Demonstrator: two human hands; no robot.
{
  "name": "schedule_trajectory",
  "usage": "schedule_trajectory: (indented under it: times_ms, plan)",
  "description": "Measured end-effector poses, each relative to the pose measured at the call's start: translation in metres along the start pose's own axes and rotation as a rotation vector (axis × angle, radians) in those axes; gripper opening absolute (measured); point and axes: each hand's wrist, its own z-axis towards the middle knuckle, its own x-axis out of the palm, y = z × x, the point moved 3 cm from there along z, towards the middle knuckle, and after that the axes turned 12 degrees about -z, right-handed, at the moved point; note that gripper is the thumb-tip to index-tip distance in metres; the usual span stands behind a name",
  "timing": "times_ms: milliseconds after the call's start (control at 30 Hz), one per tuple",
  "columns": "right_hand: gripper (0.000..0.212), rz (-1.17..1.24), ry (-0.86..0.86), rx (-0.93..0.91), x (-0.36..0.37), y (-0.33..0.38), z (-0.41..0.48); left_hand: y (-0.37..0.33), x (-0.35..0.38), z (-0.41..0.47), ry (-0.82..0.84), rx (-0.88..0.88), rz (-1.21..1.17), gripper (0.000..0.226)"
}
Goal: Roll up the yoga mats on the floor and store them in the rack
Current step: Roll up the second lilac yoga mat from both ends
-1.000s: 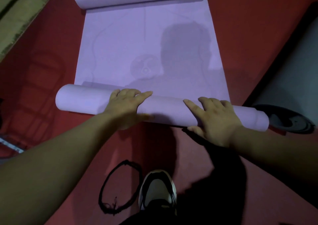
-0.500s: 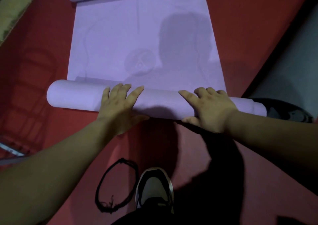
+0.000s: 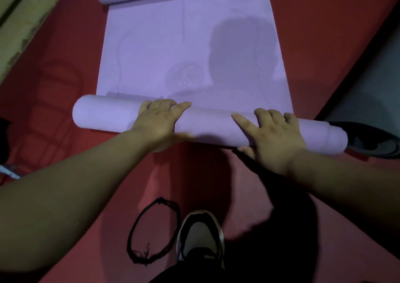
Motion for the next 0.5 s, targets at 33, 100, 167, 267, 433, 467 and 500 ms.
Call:
schedule_trajectory:
  times_ms: [33,100,167,267,433,467,500]
  plan:
    - [0.084,-0.006,0.003,-0.010,-0.001,-0.002,0.002,0.000,-0.001,0.002,0.014,-0.002,-0.005,0.102]
    - [0.083,-0.010,0.009,-0.029,-0.002,-0.005,0.005,0.000,0.001,0.001,0.016,-0.028,-0.005,0.104]
    - [0.084,-0.011,0.018,-0.038,-0.002,-0.006,0.006,-0.004,0.008,-0.009,-0.055,-0.042,-0.001,0.104]
    - [0.083,-0.021,0.013,-0.057,-0.001,-0.006,0.006,-0.009,0.022,-0.026,-0.136,0.004,0.040,0.107]
    - [0.088,-0.012,0.107,-0.092,-0.008,-0.014,0.017,-0.005,0.009,-0.006,-0.059,-0.036,0.063,0.104]
    - [0.089,-0.001,0.133,-0.101,-0.011,-0.017,0.020,-0.004,0.007,-0.002,-0.049,-0.022,0.088,0.103]
    - [0.089,0.009,0.159,-0.109,-0.012,-0.018,0.023,-0.004,0.005,0.000,-0.046,0.002,0.120,0.102]
